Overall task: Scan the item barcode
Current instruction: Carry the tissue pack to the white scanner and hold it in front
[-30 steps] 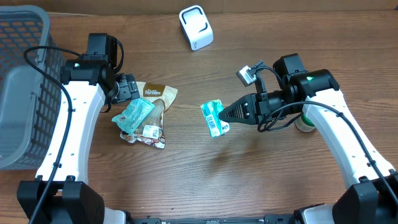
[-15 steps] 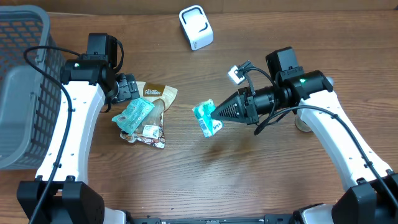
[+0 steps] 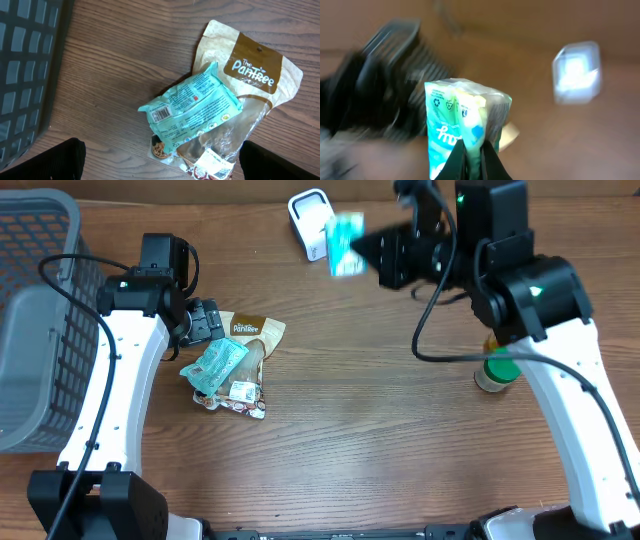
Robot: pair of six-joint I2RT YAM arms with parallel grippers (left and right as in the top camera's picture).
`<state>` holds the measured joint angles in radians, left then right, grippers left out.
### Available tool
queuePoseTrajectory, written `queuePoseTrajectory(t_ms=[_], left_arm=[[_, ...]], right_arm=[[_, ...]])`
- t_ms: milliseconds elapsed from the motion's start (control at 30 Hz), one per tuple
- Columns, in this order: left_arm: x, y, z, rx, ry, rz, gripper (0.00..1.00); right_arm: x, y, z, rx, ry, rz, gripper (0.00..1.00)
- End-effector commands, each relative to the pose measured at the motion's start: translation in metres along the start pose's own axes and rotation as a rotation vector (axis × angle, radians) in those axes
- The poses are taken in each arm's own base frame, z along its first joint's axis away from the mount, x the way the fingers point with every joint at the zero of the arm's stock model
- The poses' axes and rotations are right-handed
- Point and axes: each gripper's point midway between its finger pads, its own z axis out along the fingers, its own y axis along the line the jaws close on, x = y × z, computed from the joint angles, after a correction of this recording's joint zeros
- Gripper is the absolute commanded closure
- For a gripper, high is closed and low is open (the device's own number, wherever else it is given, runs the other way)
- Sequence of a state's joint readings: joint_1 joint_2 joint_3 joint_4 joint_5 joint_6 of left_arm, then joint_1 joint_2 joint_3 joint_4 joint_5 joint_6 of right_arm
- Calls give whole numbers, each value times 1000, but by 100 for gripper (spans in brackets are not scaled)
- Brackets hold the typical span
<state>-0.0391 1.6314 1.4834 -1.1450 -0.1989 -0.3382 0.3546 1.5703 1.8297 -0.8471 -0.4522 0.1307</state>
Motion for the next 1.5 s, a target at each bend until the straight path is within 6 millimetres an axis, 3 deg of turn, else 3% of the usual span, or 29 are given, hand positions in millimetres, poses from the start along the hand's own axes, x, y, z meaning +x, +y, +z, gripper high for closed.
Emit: queuePoseTrajectory(t_ms=[0,100,267,600,833,1000,1167,1467], left_arm=[[-2,-1,-1,1,-7,-8,1],[-2,-1,-1,1,-6,-8,0],[-2,-1,-1,1,-6,-8,0],[-2,-1,-1,1,-6,-8,1],[-2,-1,-1,1,-6,-8,0],[-2,-1,-1,0,-6,-8,1],[-2,-1,-1,1,-6,-8,0],[-2,-1,-1,1,-6,-8,1]], right_arm=[[-32,-35,-2,328,-132,-141,96],[-42,-40,14,423,-162,-269,96],[-42,-52,66,500,-137,-464,96],[-24,-112,186,596,-111,-778,96],[7,-141,237,613,-52,-956,96],[25,-164,255,662,-17,-967,96],[24,-184,259,730,-23,-1024,96],[10,-195,255,711,-78,-1054,96]])
